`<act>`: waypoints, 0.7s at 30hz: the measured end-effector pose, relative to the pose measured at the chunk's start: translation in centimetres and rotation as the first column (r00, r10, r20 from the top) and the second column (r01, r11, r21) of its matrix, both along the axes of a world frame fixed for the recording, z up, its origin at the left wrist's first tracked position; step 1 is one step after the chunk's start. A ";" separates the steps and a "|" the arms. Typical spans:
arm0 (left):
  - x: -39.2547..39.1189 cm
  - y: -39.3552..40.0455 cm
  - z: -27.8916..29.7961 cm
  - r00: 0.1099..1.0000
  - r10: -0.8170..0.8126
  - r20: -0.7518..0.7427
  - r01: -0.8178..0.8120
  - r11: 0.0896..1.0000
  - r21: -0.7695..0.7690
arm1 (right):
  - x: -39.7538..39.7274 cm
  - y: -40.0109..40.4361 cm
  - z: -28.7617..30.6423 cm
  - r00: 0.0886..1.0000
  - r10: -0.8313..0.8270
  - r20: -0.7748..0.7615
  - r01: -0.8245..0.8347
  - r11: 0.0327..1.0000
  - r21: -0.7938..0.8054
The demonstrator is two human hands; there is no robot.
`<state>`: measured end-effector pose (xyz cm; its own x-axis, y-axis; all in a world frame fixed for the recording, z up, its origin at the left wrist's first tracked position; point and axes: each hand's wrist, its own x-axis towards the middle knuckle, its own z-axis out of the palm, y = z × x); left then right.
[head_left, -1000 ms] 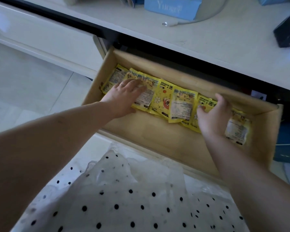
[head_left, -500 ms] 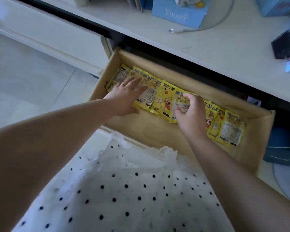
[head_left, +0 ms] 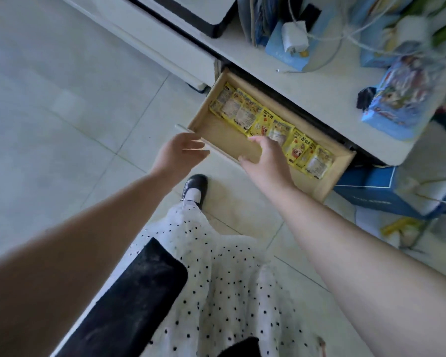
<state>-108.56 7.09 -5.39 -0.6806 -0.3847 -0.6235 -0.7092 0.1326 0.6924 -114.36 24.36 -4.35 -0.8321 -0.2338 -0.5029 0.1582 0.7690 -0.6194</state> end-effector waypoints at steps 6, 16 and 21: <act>8.6 0.0 10.7 0.984 0.178 0.001 -0.178 0.983 0.041 | 4.8 -1.1 11.2 0.979 0.204 -0.009 -0.203 0.978 0.035; 27.9 -0.6 20.3 0.813 0.580 -0.050 -0.572 0.812 0.118 | 17.2 -7.8 20.9 0.786 0.618 -0.015 -0.618 0.786 -0.001; 39.0 -1.6 22.2 0.622 0.780 -0.060 -0.774 0.625 0.103 | 26.5 -13.3 22.6 0.591 0.806 -0.033 -0.806 0.591 -0.025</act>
<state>-69.56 5.54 16.77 -0.1993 -0.7606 -0.6179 -0.4624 -0.4829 0.7436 -87.87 11.04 18.30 -0.3033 -0.8295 -0.4690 -0.5260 0.5562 -0.6434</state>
